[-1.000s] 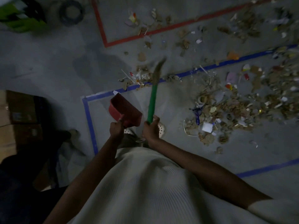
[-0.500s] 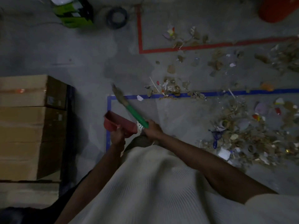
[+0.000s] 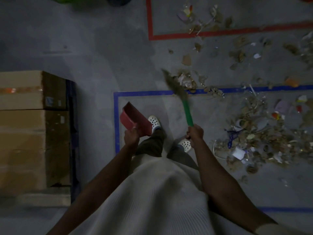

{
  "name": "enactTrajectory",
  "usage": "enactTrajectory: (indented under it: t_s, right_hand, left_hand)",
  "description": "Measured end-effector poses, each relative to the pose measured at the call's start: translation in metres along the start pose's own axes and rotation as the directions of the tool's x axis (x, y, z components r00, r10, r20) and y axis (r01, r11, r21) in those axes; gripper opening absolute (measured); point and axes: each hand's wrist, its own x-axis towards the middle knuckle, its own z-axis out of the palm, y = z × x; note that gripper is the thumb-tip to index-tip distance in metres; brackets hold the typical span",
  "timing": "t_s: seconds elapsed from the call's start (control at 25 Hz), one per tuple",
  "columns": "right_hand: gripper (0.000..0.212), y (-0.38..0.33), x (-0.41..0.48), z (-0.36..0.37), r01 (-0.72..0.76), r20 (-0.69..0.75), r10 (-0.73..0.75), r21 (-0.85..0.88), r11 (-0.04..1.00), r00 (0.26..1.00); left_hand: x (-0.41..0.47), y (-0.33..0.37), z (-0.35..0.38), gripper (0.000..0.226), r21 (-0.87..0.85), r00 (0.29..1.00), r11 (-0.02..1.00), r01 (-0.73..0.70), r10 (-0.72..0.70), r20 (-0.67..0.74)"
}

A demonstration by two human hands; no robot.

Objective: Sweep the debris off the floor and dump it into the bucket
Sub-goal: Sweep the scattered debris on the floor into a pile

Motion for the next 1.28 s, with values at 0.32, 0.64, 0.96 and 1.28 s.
enactTrajectory:
  t_s: [0.32,0.64,0.96,1.28]
  right_hand:
    - [0.035,-0.051,0.011,0.016,-0.015,-0.316,0.115,0.302,0.953,0.942]
    - [0.061,-0.013,-0.073,0.093,0.111,-0.101,-0.144,-0.279,0.954,0.984]
    - [0.057,-0.036,-0.068,0.07,0.178,0.259,-0.034,-0.556,0.812,0.965]
    - [0.04,-0.047,-0.006,-0.036,-0.085,-0.148,0.017,-0.469,0.879,0.989]
  left_hand:
    - [0.045,0.059,0.002,0.059,0.154,0.991,0.988,-0.027,0.007,0.131]
    - [0.057,0.103,0.002,0.052,0.15,0.974,0.974,-0.172,0.146,0.173]
    - [0.045,0.097,0.008,0.051,0.172,0.973,0.977,-0.126,0.088,0.213]
    - [0.03,0.092,0.032,0.046,0.168,0.99,0.985,-0.042,0.019,0.142]
